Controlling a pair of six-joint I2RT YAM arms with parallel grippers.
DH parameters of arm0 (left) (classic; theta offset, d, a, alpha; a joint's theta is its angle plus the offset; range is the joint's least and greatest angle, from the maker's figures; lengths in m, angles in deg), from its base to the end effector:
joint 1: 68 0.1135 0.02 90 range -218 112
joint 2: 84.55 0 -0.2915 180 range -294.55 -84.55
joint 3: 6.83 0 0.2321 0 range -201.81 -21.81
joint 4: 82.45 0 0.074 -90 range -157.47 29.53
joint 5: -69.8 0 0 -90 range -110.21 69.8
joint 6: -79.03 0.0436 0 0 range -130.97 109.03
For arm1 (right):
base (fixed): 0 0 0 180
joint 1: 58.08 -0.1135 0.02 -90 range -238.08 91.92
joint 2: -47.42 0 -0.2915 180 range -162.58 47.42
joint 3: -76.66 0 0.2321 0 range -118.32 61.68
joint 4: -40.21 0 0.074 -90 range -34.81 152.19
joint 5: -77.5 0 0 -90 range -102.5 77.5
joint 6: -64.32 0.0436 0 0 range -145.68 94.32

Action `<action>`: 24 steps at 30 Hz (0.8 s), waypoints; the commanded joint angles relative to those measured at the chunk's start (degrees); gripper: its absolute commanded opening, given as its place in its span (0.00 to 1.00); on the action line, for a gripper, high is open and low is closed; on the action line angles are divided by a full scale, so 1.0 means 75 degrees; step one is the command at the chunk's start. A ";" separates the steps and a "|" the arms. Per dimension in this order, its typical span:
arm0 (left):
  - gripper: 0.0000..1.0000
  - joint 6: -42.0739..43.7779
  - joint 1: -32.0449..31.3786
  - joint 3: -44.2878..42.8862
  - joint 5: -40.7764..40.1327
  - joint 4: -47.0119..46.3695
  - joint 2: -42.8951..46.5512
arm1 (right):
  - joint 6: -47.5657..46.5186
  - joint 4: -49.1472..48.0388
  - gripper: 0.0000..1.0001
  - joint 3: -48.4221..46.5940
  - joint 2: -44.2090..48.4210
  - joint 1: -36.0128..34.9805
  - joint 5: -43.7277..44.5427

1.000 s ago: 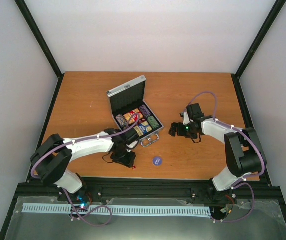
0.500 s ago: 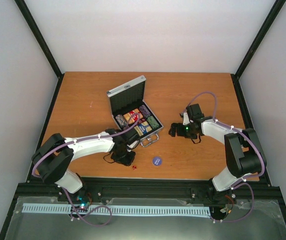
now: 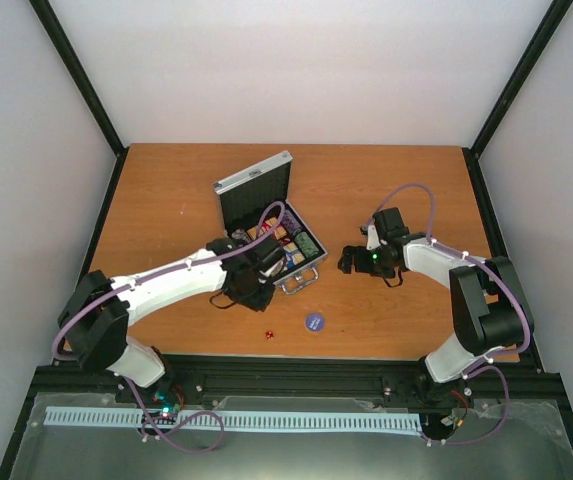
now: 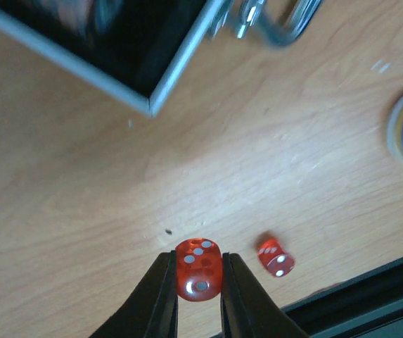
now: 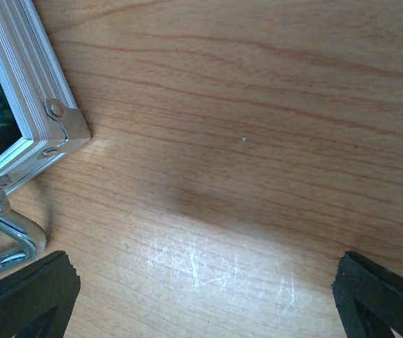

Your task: Pack up texas hold em set

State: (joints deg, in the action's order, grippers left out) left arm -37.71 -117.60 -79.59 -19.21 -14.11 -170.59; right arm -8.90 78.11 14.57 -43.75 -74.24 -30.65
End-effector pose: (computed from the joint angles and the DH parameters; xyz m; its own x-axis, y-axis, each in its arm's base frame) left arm 0.1569 -0.1855 0.2347 -0.9160 0.3821 -0.1225 0.3930 0.9160 -0.0808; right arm 0.2593 0.0893 0.1859 -0.9565 0.0085 -0.2916 -0.1100 0.9153 0.3874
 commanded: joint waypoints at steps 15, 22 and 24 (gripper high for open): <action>0.01 0.3300 0.1483 -0.3209 -0.1788 -0.1036 -0.2340 | 0.0042 0.0602 1.00 -0.0035 -0.0651 -0.0113 0.0044; 0.01 0.3641 0.1684 -0.3712 -0.1520 -0.1364 -0.3182 | 0.0039 0.0533 1.00 0.0022 -0.0741 -0.0111 0.0056; 0.01 0.3676 0.1714 -0.3723 -0.1465 -0.1387 -0.3337 | 0.0059 0.0511 1.00 0.0035 -0.0794 -0.0117 0.0050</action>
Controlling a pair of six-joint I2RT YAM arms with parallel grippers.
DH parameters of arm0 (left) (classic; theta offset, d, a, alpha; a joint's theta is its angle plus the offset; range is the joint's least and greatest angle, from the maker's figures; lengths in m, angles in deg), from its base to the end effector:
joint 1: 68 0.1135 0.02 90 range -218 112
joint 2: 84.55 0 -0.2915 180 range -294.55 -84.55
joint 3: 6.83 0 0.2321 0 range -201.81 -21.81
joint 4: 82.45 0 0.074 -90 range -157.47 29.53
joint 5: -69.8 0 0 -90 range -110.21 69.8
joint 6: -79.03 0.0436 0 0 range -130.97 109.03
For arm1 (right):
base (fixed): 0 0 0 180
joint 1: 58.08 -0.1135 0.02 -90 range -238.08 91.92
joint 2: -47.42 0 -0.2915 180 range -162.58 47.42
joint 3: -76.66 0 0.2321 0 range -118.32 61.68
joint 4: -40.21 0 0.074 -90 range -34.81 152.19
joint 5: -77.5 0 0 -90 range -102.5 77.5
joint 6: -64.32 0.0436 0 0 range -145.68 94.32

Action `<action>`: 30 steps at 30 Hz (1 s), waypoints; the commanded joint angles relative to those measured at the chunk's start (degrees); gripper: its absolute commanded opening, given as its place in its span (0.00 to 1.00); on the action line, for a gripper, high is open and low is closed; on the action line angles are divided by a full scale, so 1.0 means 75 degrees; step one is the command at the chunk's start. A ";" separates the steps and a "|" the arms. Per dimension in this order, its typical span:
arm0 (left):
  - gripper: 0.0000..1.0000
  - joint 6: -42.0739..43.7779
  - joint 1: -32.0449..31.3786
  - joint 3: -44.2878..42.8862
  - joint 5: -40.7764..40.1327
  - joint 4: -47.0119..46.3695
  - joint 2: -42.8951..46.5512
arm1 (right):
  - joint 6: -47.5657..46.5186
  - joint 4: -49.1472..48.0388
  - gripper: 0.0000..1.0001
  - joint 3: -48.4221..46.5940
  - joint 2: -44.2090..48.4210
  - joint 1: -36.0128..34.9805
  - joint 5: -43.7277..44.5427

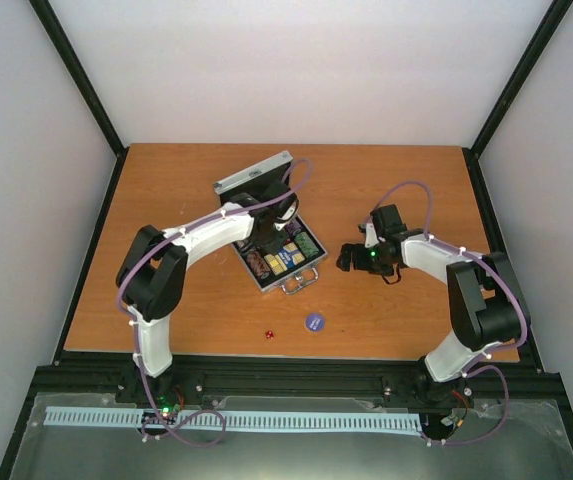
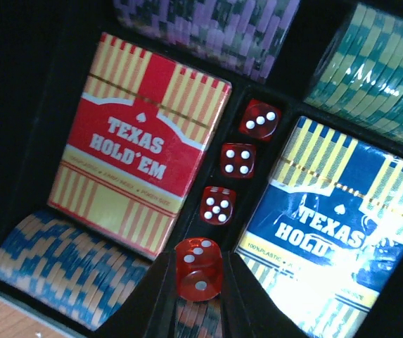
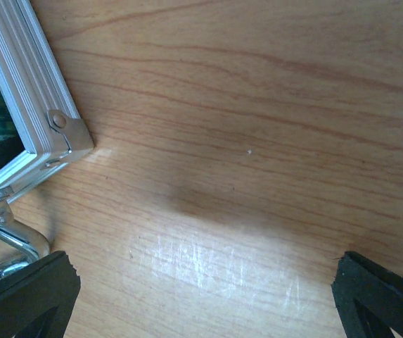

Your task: Pack up texas hold em set

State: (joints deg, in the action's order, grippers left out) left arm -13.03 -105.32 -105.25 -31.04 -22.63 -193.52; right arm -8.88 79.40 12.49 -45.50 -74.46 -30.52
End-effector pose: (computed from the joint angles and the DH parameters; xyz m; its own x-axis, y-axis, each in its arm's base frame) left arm 0.3089 -0.2252 0.2366 -0.7682 0.5412 -0.3421 0.5179 0.8394 0.1649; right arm 0.2665 0.0924 0.1860 -0.9610 0.0040 -0.2767 -0.1064 0.9176 0.3830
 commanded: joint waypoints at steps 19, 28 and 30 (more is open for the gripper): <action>0.24 0.0396 0.0171 0.0105 0.0267 -0.0358 -0.0378 | 0.0049 0.0368 1.00 0.0334 -0.0617 -0.0087 0.0036; 0.42 0.0285 0.0171 0.0063 0.0279 -0.0238 -0.0129 | 0.0045 0.0352 1.00 0.0400 -0.0528 -0.0089 0.0030; 0.49 0.0250 0.0171 -0.0014 0.0314 -0.0004 0.0053 | 0.0043 0.0354 1.00 0.0406 -0.0513 -0.0082 0.0026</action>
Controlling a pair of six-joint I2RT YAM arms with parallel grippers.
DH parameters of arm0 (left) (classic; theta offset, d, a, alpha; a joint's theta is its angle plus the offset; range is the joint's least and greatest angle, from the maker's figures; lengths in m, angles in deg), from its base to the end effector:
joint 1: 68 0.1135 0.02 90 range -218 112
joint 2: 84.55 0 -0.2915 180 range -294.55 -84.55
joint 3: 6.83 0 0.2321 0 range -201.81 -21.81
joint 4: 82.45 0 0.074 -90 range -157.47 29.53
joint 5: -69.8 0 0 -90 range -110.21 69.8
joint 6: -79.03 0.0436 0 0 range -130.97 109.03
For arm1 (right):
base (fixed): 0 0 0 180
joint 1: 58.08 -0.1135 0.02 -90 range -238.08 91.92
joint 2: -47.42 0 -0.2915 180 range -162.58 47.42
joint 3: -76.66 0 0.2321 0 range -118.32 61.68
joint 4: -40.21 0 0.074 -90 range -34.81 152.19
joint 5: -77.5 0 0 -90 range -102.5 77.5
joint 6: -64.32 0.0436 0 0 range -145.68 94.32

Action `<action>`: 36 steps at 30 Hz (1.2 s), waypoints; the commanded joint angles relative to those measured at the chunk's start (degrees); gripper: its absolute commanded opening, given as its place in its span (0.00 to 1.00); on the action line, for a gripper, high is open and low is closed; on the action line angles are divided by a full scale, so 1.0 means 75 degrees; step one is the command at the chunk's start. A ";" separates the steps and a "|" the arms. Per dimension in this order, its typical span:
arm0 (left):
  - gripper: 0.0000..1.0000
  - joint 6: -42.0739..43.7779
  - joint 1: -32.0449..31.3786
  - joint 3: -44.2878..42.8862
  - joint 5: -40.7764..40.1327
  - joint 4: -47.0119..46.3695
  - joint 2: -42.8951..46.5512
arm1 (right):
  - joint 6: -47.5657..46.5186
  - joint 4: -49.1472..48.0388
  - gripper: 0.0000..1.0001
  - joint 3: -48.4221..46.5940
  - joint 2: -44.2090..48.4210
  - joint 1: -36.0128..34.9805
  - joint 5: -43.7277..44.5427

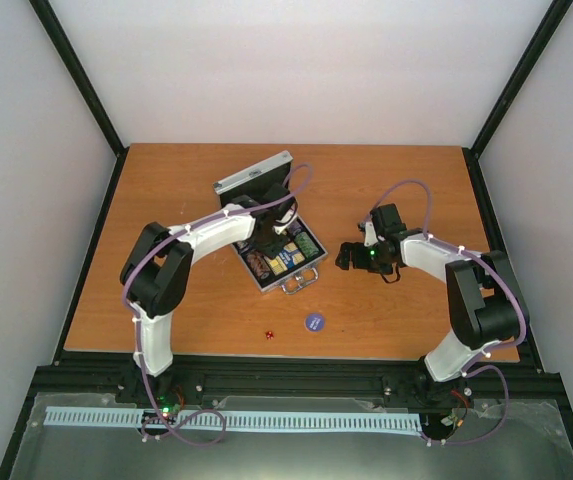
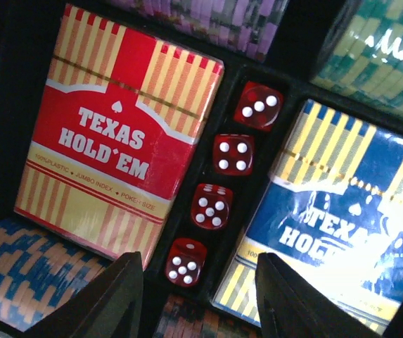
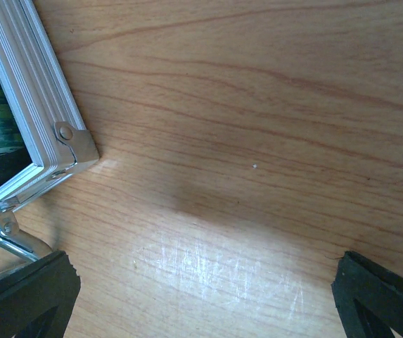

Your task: Pack up texas hold em set

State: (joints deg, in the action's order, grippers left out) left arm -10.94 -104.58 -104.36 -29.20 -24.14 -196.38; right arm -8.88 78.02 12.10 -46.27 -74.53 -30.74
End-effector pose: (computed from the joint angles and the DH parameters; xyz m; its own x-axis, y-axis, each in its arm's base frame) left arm 0.3159 -0.2259 0.2151 -0.7660 0.5691 -0.2988 0.5515 0.8207 0.1494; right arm 0.2711 0.0943 0.1852 -0.9565 0.0038 -0.2917 -0.1150 0.9141 0.3889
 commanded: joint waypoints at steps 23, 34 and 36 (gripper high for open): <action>0.83 -0.3571 -0.2637 0.3303 0.2446 0.0784 0.3572 | 0.0033 0.0524 1.00 0.0733 -0.0317 -0.0135 0.0018; 0.74 -0.4071 -0.3062 0.3992 0.2458 -0.0071 0.3036 | 0.0068 0.0411 1.00 0.0947 -0.0216 -0.0233 0.0018; 0.71 -0.4077 -0.3066 0.4117 0.2340 -0.0140 0.3105 | 0.0083 0.0374 1.00 0.1031 -0.0189 -0.0227 0.0001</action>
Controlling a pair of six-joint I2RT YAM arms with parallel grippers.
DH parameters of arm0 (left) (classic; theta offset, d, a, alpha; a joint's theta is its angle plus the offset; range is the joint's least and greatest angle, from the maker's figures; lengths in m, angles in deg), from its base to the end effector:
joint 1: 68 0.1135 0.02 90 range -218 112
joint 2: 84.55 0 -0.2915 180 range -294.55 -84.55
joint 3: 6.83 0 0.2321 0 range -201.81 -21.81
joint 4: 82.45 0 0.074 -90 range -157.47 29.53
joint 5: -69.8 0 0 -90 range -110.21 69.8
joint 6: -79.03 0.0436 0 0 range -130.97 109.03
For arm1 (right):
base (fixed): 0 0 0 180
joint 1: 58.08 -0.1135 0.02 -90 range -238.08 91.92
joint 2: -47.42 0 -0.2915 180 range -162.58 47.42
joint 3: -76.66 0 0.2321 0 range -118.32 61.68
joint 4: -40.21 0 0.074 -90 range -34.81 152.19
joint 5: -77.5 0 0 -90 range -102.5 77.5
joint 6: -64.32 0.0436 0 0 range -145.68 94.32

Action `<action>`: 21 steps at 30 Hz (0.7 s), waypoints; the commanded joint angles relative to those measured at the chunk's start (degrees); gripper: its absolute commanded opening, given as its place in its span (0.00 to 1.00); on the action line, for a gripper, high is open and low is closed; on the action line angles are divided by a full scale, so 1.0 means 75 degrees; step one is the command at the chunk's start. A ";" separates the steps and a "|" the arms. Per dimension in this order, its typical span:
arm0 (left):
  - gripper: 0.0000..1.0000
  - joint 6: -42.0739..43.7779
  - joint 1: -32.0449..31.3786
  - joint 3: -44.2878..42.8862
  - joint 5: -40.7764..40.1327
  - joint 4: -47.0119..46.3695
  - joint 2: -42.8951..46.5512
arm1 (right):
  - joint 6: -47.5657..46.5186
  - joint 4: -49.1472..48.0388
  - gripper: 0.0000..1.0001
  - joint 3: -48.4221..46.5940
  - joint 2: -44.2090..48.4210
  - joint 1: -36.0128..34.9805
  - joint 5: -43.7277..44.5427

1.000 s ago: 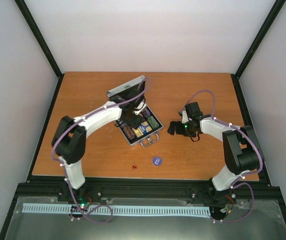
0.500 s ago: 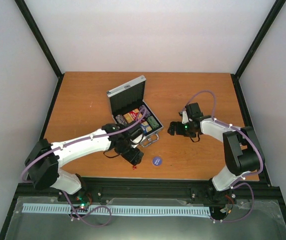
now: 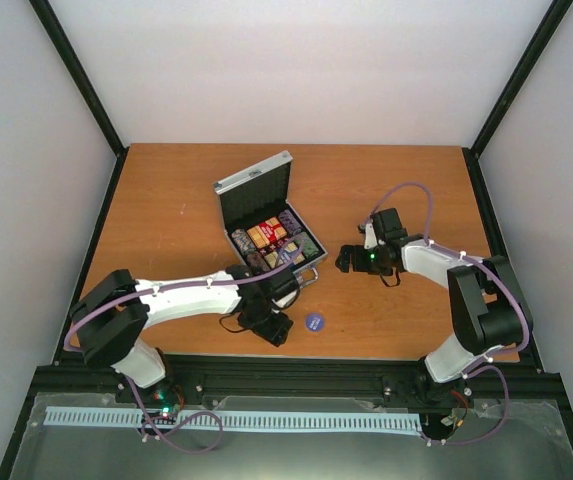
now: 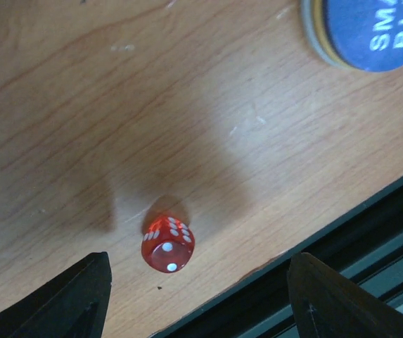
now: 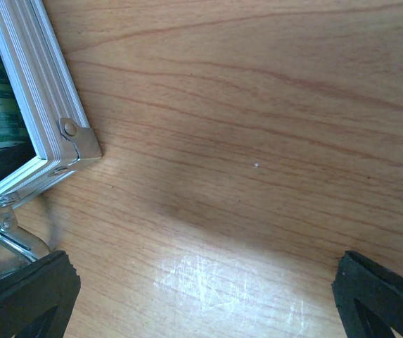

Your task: Pack up texas hold em set

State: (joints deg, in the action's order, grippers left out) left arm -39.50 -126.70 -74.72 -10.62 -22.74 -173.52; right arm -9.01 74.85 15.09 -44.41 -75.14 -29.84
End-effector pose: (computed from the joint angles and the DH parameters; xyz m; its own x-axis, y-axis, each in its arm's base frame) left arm 0.1237 -0.2174 0.2060 -0.8596 0.5072 -0.0622 0.5075 0.8329 -0.2208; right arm 0.2627 0.0942 0.1832 -0.9443 -0.0034 -0.3289 -0.1357 0.9149 0.3802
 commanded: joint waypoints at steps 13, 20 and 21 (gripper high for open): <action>0.43 0.0246 -0.0116 0.0535 -0.0580 -0.0760 -0.0207 | 0.0100 0.0742 1.00 0.0718 -0.0375 -0.0162 -0.0119; 0.25 0.0393 -0.0118 0.0502 -0.0425 -0.0881 -0.0406 | 0.0095 0.0754 1.00 0.0703 -0.0412 -0.0163 -0.0089; 0.23 0.0429 -0.0113 0.0484 -0.0446 -0.0837 -0.0407 | 0.0098 0.0748 1.00 0.0702 -0.0418 -0.0160 -0.0090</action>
State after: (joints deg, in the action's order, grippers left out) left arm -37.71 -126.89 -70.37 -14.49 -27.15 -174.83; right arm -9.18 72.73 16.84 -43.38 -75.22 -29.71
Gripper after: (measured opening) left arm 0.268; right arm 0.999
